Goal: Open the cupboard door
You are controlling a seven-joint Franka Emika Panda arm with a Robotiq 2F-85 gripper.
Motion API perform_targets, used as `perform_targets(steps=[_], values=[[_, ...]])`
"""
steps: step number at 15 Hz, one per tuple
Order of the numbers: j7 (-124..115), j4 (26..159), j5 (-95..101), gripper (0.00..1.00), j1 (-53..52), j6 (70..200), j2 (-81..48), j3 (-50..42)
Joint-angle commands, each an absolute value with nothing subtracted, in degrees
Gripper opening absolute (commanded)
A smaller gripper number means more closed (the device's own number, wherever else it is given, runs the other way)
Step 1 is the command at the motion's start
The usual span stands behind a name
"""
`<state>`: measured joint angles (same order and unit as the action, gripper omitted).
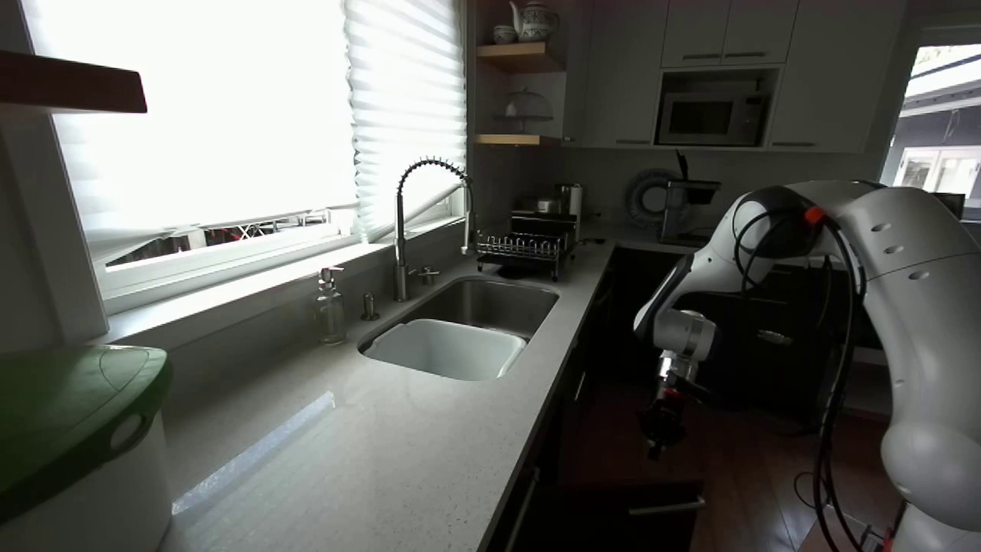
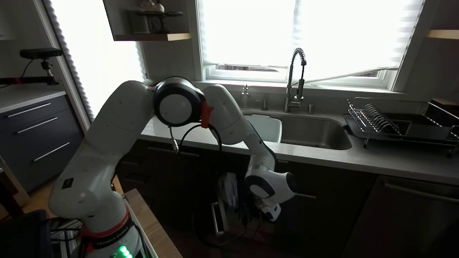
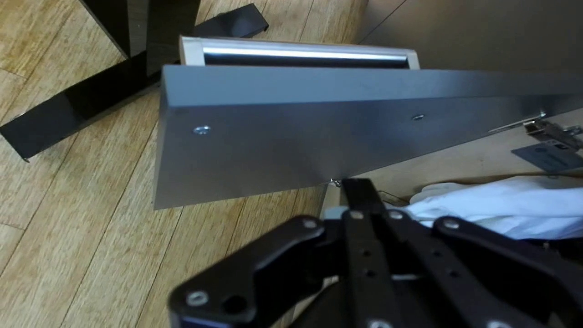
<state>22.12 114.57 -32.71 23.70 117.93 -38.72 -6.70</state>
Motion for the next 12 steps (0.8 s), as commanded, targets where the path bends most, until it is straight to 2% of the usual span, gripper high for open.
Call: perform_targets(steps=[1, 12], values=[[21.81, 114.41, -32.16, 0.01, 24.35, 117.99, -38.85, -6.03], [20.14, 112.54, -31.78, 0.0, 23.3, 118.87, -42.43, -5.22]])
